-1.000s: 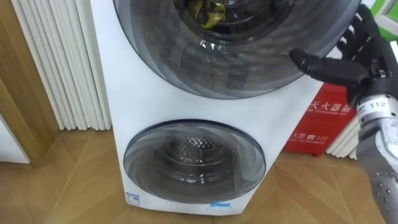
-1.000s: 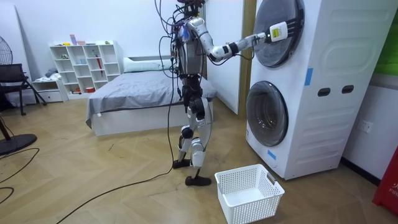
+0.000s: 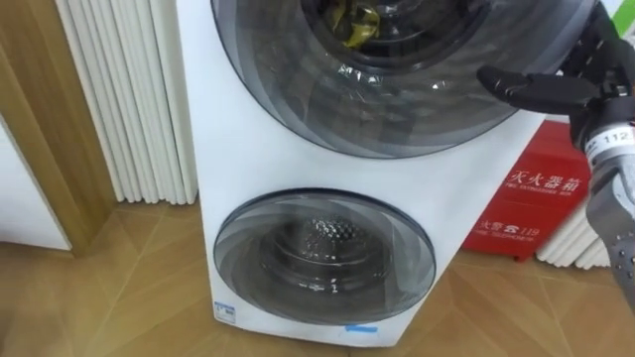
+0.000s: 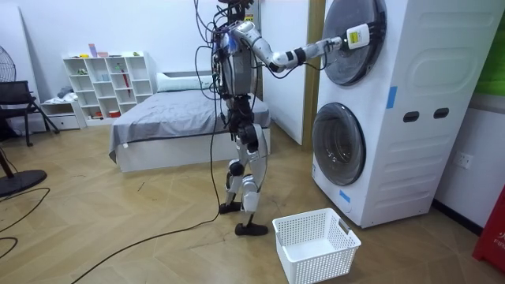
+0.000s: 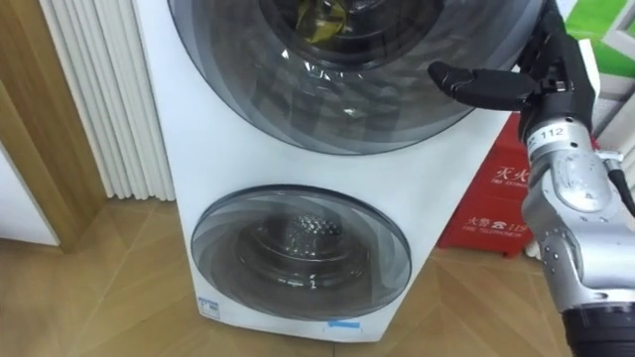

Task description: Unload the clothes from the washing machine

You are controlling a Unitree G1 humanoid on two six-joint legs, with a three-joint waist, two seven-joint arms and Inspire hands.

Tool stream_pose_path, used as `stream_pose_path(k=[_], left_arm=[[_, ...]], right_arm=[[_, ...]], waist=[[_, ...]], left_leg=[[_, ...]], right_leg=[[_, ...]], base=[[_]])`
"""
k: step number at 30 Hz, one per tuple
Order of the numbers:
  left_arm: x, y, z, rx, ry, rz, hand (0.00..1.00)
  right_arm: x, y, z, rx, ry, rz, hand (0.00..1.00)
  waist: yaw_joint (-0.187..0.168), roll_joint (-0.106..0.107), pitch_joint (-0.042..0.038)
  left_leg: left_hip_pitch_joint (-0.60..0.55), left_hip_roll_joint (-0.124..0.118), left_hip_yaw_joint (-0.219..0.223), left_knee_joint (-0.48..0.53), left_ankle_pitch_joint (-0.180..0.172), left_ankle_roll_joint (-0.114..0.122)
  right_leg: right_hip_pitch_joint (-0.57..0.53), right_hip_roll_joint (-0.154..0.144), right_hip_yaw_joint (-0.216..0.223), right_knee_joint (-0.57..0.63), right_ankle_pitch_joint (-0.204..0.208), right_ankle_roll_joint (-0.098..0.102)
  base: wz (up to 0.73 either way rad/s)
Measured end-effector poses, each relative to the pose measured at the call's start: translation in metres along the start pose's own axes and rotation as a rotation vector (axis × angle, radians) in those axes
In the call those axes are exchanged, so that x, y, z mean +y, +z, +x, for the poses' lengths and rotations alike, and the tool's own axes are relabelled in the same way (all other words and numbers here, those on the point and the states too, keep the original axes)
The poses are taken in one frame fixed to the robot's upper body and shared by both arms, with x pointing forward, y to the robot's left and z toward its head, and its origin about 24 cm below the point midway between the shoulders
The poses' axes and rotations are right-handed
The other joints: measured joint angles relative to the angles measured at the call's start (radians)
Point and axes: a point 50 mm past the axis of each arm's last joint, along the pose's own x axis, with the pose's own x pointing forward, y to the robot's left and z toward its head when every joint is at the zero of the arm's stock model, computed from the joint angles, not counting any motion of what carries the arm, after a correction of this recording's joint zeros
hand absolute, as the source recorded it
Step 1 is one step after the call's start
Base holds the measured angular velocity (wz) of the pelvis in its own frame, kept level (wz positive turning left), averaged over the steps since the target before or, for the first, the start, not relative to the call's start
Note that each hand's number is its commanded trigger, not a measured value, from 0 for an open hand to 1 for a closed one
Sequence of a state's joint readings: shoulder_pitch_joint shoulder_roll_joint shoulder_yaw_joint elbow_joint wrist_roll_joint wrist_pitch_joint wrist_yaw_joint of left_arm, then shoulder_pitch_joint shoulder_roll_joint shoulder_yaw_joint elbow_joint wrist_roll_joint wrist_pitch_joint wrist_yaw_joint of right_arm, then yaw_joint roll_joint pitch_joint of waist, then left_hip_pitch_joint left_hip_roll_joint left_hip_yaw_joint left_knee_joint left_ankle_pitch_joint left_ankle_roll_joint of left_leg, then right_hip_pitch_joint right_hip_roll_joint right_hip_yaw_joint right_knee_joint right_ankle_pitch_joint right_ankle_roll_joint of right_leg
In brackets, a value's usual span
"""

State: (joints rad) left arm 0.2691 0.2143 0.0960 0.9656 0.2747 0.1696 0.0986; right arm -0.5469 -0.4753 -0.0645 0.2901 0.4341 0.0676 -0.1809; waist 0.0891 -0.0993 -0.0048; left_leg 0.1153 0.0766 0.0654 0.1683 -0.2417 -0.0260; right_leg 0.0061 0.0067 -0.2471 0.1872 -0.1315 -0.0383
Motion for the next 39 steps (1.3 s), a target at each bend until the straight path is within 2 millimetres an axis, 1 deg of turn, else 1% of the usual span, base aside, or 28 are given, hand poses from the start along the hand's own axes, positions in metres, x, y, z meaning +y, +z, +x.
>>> stream_pose_path(k=[6,8,10,11,14,16,18,20,24,27,32,36,37,38,39], left_arm=[[-0.001,-0.003,-0.001,0.003,0.002,0.005,0.0],[-0.002,-0.001,0.0,-0.002,-0.002,0.021,0.0],[-0.003,-0.003,0.001,0.015,-0.009,0.026,0.0],[-0.003,-0.004,0.001,0.018,-0.011,0.028,0.0],[-0.004,-0.004,0.001,0.018,-0.013,0.034,0.0],[-0.003,-0.001,0.001,0.008,-0.011,0.036,0.0],[-0.002,0.0,0.001,-0.002,-0.011,0.043,0.0],[-0.003,0.003,0.002,-0.018,-0.016,0.062,0.0],[-0.003,0.004,0.002,-0.028,-0.017,0.063,0.0],[-0.004,0.002,0.002,-0.021,-0.023,0.082,0.0],[-0.005,0.003,0.003,-0.027,-0.03,0.099,0.0],[-0.005,0.005,0.003,-0.035,-0.027,0.1,0.0],[-0.006,0.004,0.003,-0.03,-0.023,0.102,0.0],[-0.006,0.003,0.003,-0.027,-0.023,0.102,0.0],[-0.006,0.004,0.003,-0.028,-0.022,0.102,0.0]], right_arm=[[0.009,-0.003,-0.001,0.01,0.045,-0.02,0.0],[0.012,-0.002,-0.004,0.003,0.057,-0.022,0.0],[0.019,0.0,-0.006,0.003,0.085,-0.032,0.0],[0.023,0.001,-0.01,-0.003,0.106,-0.037,0.0],[0.026,0.005,-0.022,-0.029,0.129,-0.048,0.0],[0.03,0.008,-0.034,-0.057,0.158,-0.069,0.0],[0.032,0.01,-0.041,-0.071,0.176,-0.07,0.0],[0.036,0.01,-0.045,-0.076,0.191,-0.078,0.0],[0.038,0.011,-0.049,-0.09,0.203,-0.094,0.0],[0.045,0.015,-0.054,-0.111,0.227,-0.064,0.0],[0.051,0.021,-0.061,-0.141,0.26,-0.053,0.0],[0.057,0.032,-0.067,-0.192,0.286,-0.046,0.0],[0.058,0.034,-0.069,-0.209,0.289,-0.061,0.0],[0.06,0.036,-0.071,-0.222,0.296,-0.074,0.0],[0.061,0.037,-0.072,-0.23,0.3,-0.081,0.0]], waist=[[-0.003,-0.001,0.0],[-0.003,-0.001,0.0003],[-0.004,-0.001,0.0004],[-0.004,-0.002,0.0006],[-0.005,-0.003,0.0011],[-0.008,-0.003,0.0011],[-0.01,-0.004,0.0013],[-0.013,-0.005,0.0017],[-0.014,-0.009,0.0019],[-0.029,-0.01,0.0017],[-0.032,-0.009,0.0011],[-0.033,0.001,-0.0015],[-0.033,0.007,-0.0032],[-0.033,0.015,-0.0081],[-0.034,0.018,-0.0101]], left_leg=[[0.023,0.003,0.016,-0.003,0.0,0.0],[0.027,0.003,0.018,-0.004,0.0,0.0],[0.035,0.005,0.018,-0.004,0.0,0.0],[0.037,0.005,0.019,-0.004,0.0,0.0],[0.036,0.005,0.018,-0.005,0.0,0.0],[0.035,0.005,0.02,-0.006,0.0,0.0],[0.036,0.005,0.031,-0.006,0.0,0.0],[0.045,0.006,0.046,-0.009,0.0,0.0],[0.053,0.009,0.07,-0.017,0.0,0.0],[0.053,0.011,0.071,-0.017,0.0,-0.001],[0.05,0.016,0.072,-0.017,0.005,-0.008],[0.035,0.02,0.073,-0.016,0.008,-0.014],[0.034,0.021,0.073,-0.016,0.008,-0.014],[0.034,0.021,0.073,-0.016,0.008,-0.014],[0.034,0.021,0.073,-0.016,0.008,-0.014]], right_leg=[[0.01,0.007,0.025,0.003,0.002,-0.002],[0.011,0.009,0.032,0.003,0.003,-0.003],[0.011,0.014,0.047,0.005,0.004,-0.005],[0.009,0.015,0.054,0.006,0.004,-0.006],[-0.007,0.015,0.066,0.019,0.004,-0.007],[-0.014,0.015,0.079,0.02,0.005,-0.009],[-0.019,0.016,0.082,0.026,0.005,-0.01],[-0.021,0.021,0.086,0.033,0.006,-0.01],[-0.024,0.026,0.099,0.033,0.009,-0.014],[-0.026,0.03,0.101,0.033,0.011,-0.017],[-0.031,0.032,0.105,0.032,0.016,-0.025],[-0.049,0.036,0.109,0.033,0.021,-0.032],[-0.049,0.04,0.109,0.032,0.022,-0.033],[-0.049,0.043,0.109,0.032,0.022,-0.033],[-0.049,0.043,0.109,0.032,0.022,-0.033]], base=[[-0.13],[-0.12],[-0.23],[-0.23],[-0.21],[-0.24],[-0.17],[-0.16],[-0.12],[-0.03],[-0.04],[-0.04],[0.0],[0.0],[0.0]])
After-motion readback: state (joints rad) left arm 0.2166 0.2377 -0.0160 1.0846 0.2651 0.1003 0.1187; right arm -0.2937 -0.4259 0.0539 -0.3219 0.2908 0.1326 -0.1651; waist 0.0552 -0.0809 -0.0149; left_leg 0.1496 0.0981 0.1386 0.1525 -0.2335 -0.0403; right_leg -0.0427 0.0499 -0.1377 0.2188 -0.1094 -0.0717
